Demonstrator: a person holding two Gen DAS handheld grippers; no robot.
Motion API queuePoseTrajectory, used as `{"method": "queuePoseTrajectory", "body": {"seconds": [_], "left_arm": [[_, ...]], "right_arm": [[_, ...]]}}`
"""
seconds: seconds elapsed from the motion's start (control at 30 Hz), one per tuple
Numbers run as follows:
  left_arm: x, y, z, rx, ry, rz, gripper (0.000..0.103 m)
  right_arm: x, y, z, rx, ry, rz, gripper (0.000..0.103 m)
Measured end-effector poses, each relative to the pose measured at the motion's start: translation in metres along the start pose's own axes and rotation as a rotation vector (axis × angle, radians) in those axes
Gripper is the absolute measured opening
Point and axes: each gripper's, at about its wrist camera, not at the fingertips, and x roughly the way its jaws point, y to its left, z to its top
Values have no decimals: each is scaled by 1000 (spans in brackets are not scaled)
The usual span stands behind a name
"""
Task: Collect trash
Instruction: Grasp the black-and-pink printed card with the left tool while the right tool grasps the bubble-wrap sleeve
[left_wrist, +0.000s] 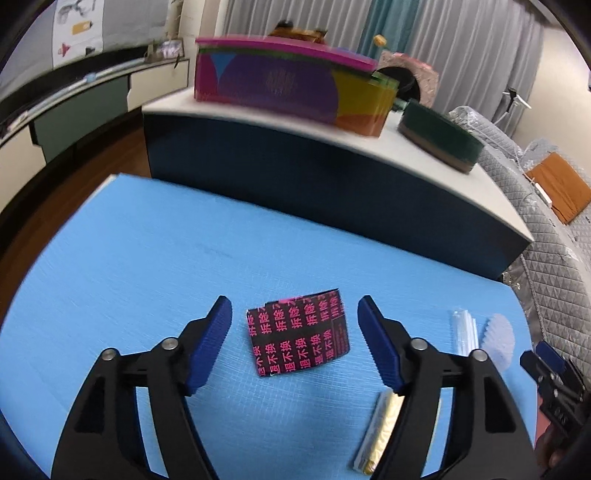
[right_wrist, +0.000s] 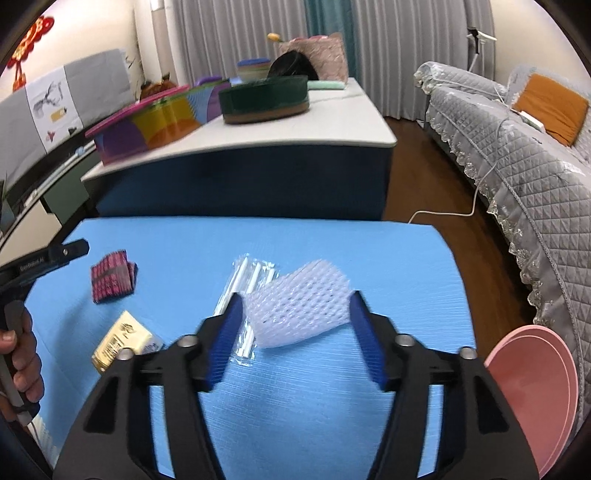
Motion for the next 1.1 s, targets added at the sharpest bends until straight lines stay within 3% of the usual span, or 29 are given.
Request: {"method": "queuePoseTrajectory", "body": {"seconds": [0.07, 0.2, 0.57, 0.7, 0.87, 1.1], "left_arm": [[8, 0, -1, -16, 20, 9, 80], [21, 0, -1, -39, 42, 22, 85], [50, -13, -5, 11, 110, 103, 85], [51, -16, -6, 25, 112, 101, 84], [50, -16, -6, 28, 115, 99, 75], [42, -19, -4, 44, 80, 98, 73]], "right_arm": [[7, 2, -1, -12, 18, 1, 71], [16, 0, -2, -6, 41, 7, 75], [30, -2, -5, -13, 82, 2, 72], [33, -6, -6, -3, 99, 6, 59], [33, -9, -8, 6, 112, 12, 44], [26, -9, -8, -9, 95, 10, 15]]}}
